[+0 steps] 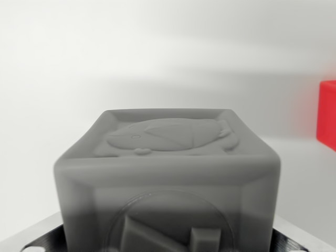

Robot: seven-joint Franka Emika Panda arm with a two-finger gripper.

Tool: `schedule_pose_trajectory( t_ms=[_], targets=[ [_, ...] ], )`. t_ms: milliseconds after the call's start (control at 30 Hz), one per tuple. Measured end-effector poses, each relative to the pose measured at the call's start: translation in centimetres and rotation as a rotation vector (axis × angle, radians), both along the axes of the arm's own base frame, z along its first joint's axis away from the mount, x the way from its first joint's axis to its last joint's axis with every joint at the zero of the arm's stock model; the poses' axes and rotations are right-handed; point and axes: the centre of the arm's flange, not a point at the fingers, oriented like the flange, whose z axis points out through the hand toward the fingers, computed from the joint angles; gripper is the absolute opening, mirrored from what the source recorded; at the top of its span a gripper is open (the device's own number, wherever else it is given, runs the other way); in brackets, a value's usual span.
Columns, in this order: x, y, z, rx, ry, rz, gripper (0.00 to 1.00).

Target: Destack cube

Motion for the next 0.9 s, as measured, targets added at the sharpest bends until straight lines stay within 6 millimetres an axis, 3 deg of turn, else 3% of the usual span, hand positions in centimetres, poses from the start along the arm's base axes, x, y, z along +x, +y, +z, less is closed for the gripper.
schedule_pose_trajectory(
  t_ms=[900],
  targets=[
    [-0.5,5.0,-1.2,-0.001,0.001,-0.024,0.00]
  ],
)
